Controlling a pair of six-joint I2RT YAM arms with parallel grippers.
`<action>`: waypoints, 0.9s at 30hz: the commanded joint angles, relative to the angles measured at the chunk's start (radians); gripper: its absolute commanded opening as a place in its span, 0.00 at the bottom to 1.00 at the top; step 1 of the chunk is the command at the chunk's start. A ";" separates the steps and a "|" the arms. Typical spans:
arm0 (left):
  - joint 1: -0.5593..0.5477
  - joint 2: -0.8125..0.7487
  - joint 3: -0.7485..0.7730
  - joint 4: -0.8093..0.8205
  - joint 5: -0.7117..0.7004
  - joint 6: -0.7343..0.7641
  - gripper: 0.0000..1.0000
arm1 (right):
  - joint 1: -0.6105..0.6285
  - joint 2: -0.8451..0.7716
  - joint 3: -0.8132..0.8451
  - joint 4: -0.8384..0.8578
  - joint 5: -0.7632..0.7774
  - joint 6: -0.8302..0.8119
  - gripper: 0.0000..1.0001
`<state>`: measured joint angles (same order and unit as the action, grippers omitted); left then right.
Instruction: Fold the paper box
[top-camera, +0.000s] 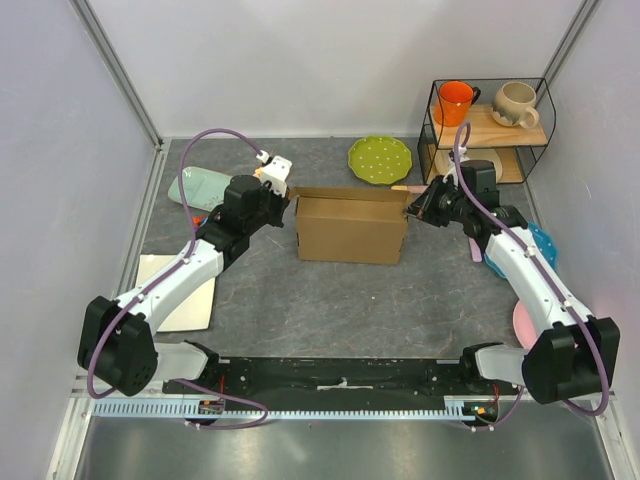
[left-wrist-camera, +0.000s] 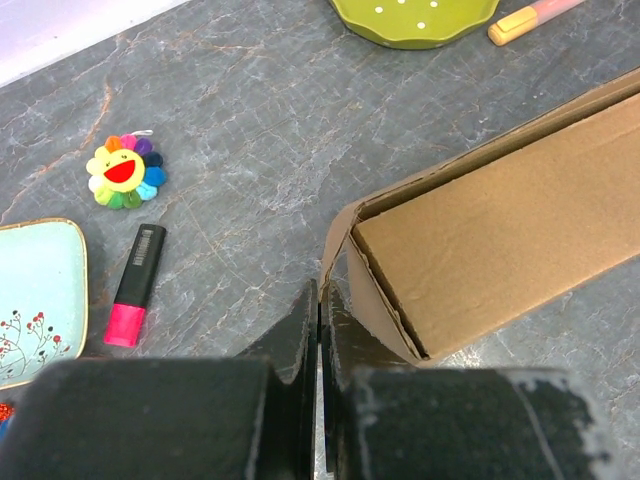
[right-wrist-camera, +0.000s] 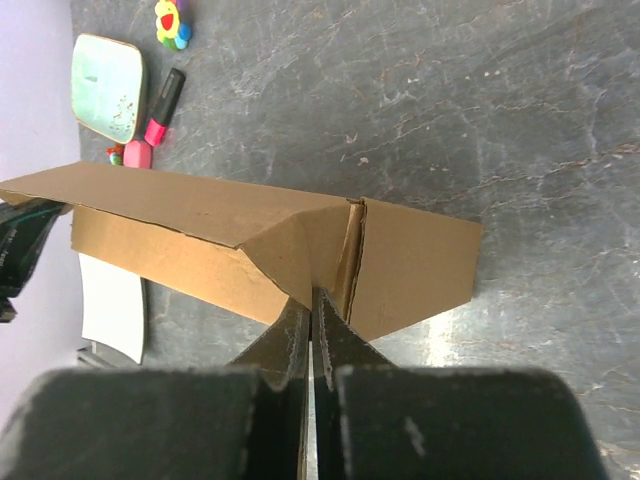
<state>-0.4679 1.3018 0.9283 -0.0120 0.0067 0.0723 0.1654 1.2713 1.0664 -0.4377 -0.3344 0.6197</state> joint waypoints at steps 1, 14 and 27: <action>0.008 -0.003 0.021 -0.060 -0.025 0.001 0.02 | 0.017 -0.038 -0.037 -0.016 0.167 -0.103 0.00; 0.009 0.010 0.089 -0.129 0.022 -0.042 0.02 | 0.092 -0.058 -0.003 -0.062 0.328 -0.170 0.00; 0.009 0.057 0.243 -0.258 0.237 -0.247 0.02 | 0.120 -0.050 -0.009 -0.065 0.386 -0.184 0.00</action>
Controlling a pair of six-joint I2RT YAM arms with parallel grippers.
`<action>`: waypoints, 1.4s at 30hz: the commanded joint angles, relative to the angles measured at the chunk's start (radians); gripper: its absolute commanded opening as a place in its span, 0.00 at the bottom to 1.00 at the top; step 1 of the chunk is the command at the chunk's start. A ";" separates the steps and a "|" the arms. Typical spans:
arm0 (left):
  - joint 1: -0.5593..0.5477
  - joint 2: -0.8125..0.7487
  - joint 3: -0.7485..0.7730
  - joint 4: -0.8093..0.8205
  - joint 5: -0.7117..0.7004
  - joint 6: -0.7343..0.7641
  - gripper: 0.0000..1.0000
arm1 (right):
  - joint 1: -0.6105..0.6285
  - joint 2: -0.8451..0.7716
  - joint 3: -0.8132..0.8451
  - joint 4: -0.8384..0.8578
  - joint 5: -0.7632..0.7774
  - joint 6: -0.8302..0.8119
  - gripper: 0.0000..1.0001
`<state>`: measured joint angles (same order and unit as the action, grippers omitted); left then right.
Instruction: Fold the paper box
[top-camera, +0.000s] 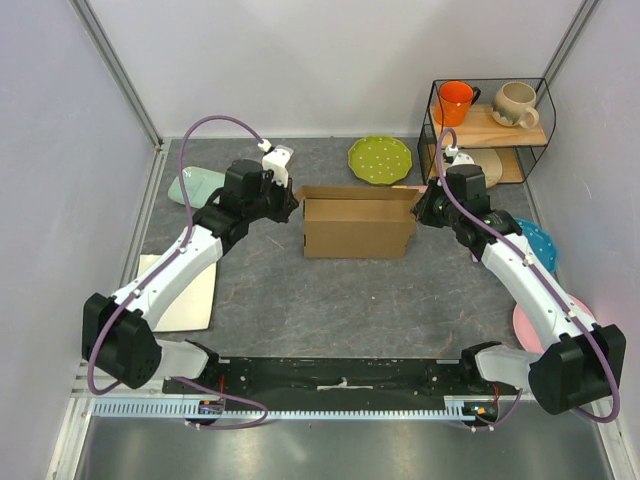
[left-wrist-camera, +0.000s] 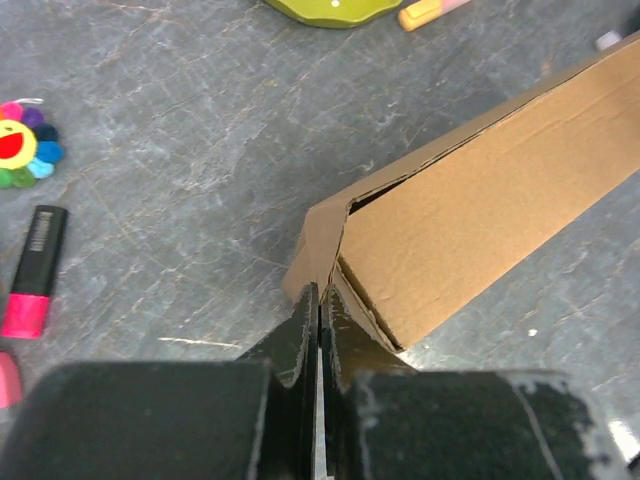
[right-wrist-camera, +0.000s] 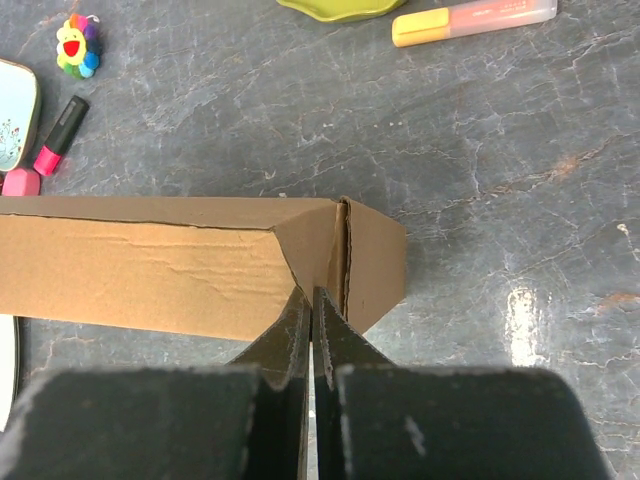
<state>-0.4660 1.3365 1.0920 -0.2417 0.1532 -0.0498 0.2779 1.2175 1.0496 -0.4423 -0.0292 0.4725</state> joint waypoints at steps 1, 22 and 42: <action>0.007 0.029 0.086 -0.034 0.106 -0.162 0.02 | 0.009 0.005 0.009 -0.061 0.083 -0.037 0.00; 0.009 0.092 0.085 0.076 0.250 -0.420 0.02 | 0.032 0.031 0.018 -0.069 0.109 -0.051 0.00; -0.006 0.119 -0.029 0.090 0.076 -0.286 0.02 | 0.033 0.019 0.055 -0.091 0.136 -0.067 0.00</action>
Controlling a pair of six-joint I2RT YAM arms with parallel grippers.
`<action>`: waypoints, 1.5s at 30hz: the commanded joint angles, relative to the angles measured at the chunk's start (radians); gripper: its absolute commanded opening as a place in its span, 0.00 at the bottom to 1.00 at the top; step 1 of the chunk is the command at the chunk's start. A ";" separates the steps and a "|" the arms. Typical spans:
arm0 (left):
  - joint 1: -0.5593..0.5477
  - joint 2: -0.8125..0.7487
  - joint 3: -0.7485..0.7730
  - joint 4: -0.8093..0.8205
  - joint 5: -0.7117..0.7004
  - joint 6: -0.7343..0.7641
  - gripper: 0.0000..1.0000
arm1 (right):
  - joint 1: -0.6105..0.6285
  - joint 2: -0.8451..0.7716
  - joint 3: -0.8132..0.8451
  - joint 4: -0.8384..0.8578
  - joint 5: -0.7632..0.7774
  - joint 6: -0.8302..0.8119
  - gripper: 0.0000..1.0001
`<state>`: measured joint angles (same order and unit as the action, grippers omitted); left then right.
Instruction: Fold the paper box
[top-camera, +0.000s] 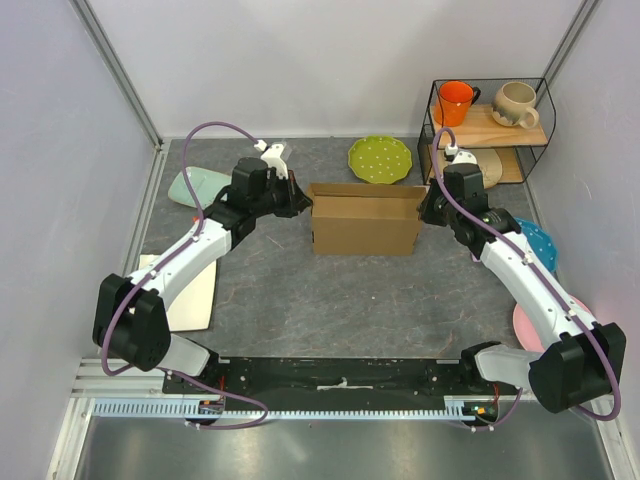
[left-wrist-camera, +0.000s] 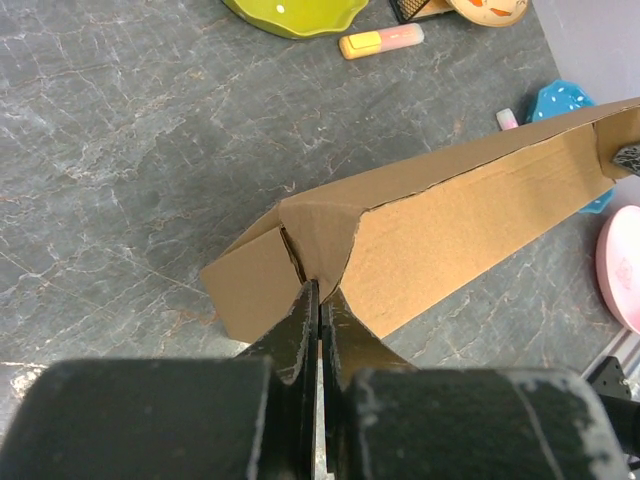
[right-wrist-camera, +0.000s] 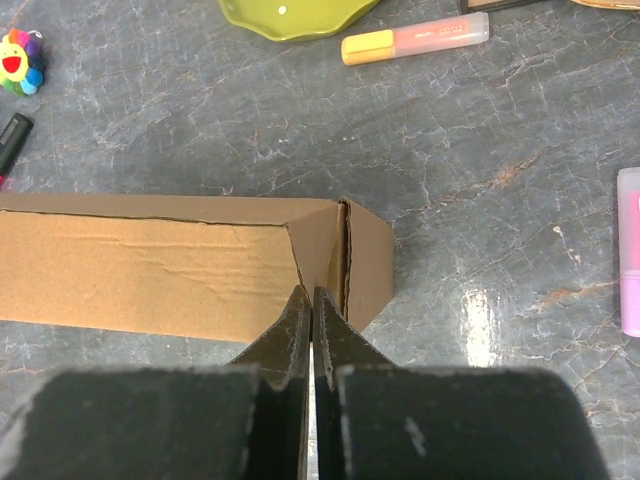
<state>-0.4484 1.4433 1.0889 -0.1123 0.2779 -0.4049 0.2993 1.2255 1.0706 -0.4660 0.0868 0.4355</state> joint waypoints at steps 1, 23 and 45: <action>-0.026 0.012 -0.027 -0.040 -0.074 0.083 0.02 | 0.011 0.009 0.041 -0.077 0.028 -0.040 0.00; -0.038 0.012 -0.024 -0.062 -0.138 0.181 0.02 | 0.073 0.017 0.111 -0.122 0.260 -0.127 0.00; -0.046 0.026 0.003 -0.072 -0.122 0.173 0.02 | 0.118 0.005 -0.021 -0.050 0.291 -0.115 0.00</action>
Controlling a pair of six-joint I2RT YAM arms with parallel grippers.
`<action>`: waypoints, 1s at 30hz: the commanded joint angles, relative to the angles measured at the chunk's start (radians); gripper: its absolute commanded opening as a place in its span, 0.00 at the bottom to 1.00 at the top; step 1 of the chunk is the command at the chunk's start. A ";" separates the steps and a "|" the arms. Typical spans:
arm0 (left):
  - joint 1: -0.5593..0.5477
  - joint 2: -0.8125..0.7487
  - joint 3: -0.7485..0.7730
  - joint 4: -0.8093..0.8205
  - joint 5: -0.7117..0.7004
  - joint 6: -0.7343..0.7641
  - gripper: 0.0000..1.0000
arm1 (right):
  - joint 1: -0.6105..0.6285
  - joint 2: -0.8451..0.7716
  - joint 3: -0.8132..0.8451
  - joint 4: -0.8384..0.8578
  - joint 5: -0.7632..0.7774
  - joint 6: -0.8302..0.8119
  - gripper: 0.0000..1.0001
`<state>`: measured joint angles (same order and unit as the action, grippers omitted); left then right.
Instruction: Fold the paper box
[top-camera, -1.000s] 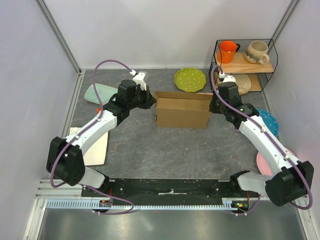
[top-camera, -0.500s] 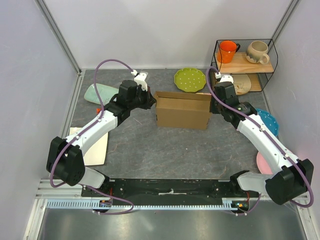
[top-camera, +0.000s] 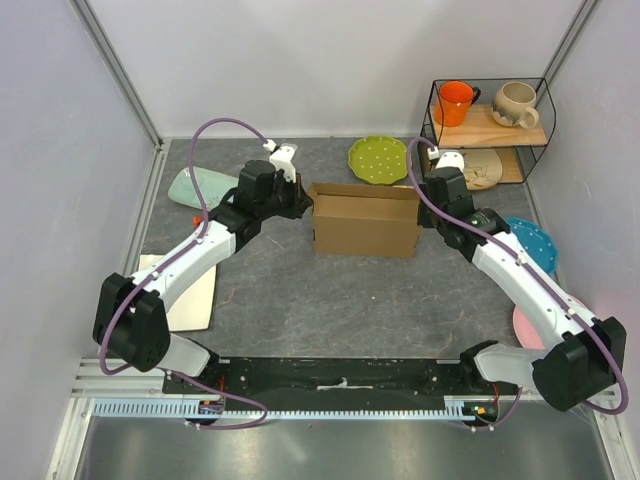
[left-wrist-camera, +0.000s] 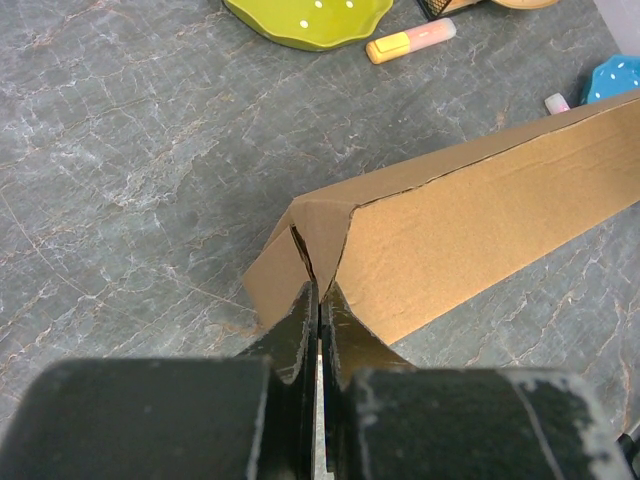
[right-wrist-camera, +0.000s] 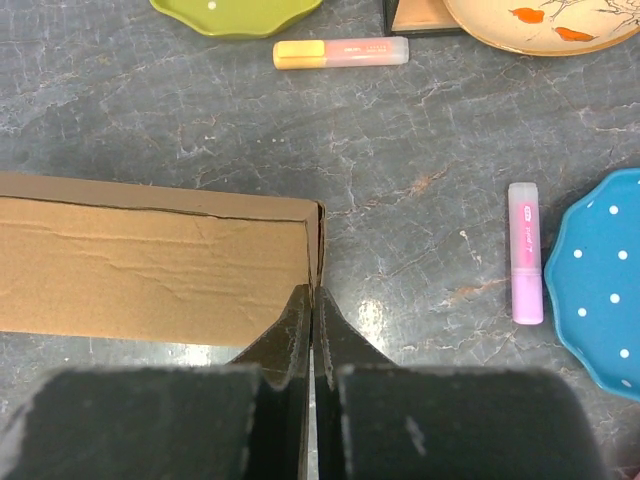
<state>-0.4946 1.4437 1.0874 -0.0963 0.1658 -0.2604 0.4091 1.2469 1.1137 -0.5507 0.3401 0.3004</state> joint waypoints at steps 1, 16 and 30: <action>0.001 0.026 0.006 -0.088 -0.008 0.026 0.02 | 0.011 -0.020 -0.078 0.041 0.033 0.026 0.00; 0.001 0.003 0.057 -0.125 -0.038 0.039 0.20 | 0.011 -0.024 -0.163 0.064 0.016 0.049 0.00; 0.002 -0.031 0.154 -0.146 -0.064 0.065 0.35 | 0.011 -0.026 -0.157 0.061 0.010 0.052 0.00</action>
<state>-0.4950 1.4445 1.1786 -0.2470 0.1284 -0.2504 0.4175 1.1973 0.9905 -0.3931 0.3641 0.3447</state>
